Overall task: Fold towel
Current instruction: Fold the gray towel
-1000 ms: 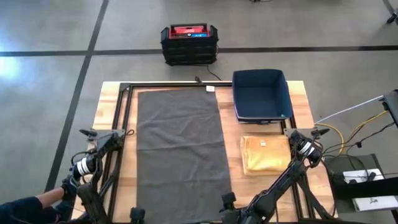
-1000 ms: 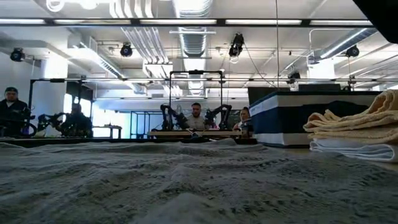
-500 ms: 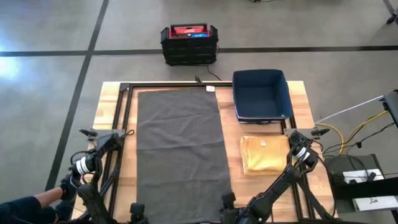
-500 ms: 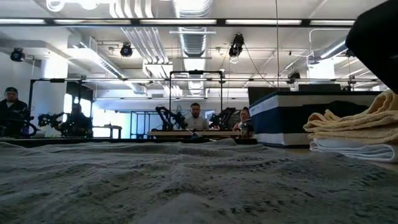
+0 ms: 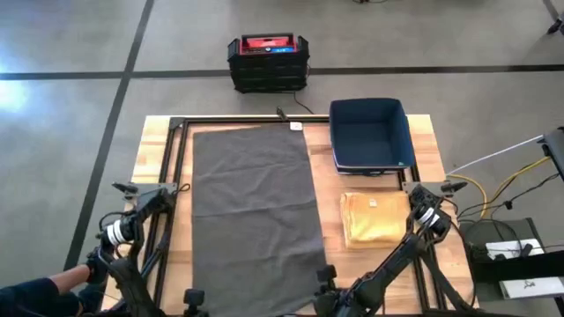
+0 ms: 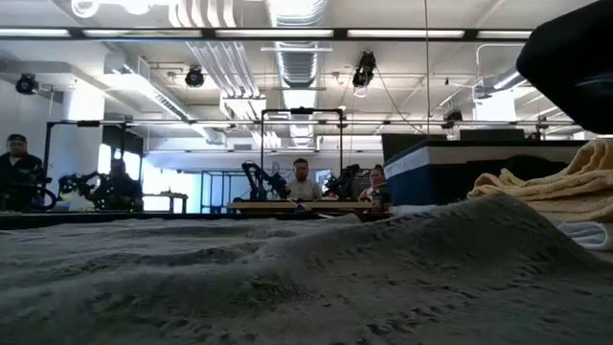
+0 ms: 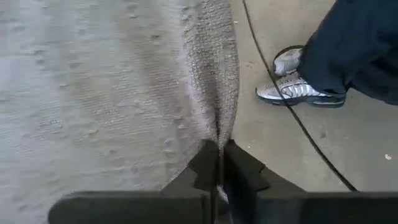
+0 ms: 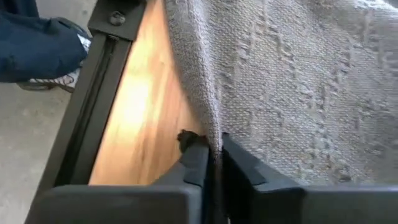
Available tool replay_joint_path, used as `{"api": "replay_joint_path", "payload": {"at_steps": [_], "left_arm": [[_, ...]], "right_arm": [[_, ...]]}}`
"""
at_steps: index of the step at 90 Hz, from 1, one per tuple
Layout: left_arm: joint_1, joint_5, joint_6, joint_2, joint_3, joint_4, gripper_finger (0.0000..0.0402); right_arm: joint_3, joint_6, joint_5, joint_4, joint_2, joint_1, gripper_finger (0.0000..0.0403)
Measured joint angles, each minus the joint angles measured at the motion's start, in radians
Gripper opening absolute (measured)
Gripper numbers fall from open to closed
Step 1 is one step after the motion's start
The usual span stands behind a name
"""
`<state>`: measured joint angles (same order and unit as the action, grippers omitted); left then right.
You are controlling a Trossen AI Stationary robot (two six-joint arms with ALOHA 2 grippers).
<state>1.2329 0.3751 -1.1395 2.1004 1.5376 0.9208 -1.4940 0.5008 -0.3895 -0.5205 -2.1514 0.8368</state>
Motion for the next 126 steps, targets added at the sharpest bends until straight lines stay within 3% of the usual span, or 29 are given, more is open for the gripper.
{"api": "replay_joint_path", "payload": {"at_steps": [30, 52, 77, 101, 111, 126], "left_arm": [[-0.001, 0.141, -0.024, -0.179, 0.001, 0.113, 0.0000], [0.014, 0.142, -0.089, -0.250, 0.002, 0.129, 0.0000], [0.074, 0.150, -0.189, -0.246, 0.002, -0.058, 0.0000], [0.082, 0.151, -0.212, -0.245, 0.002, -0.280, 0.0000], [0.081, 0.209, -0.178, -0.271, 0.014, -0.204, 0.0000], [0.031, 0.295, -0.197, -0.340, 0.021, 0.090, 0.0000]], "right_arm": [[-0.130, 0.080, -0.004, -0.289, 0.065, -0.025, 0.0002], [-0.158, 0.146, -0.015, -0.356, 0.115, -0.031, 0.0001], [-0.216, 0.225, 0.045, -0.339, 0.119, 0.051, 0.0000], [-0.321, 0.242, 0.040, -0.321, 0.118, 0.119, 0.0000], [-0.362, 0.161, -0.037, -0.394, 0.118, 0.097, 0.0000], [-0.406, 0.129, -0.139, -0.609, 0.118, -0.005, 0.0000]]}}
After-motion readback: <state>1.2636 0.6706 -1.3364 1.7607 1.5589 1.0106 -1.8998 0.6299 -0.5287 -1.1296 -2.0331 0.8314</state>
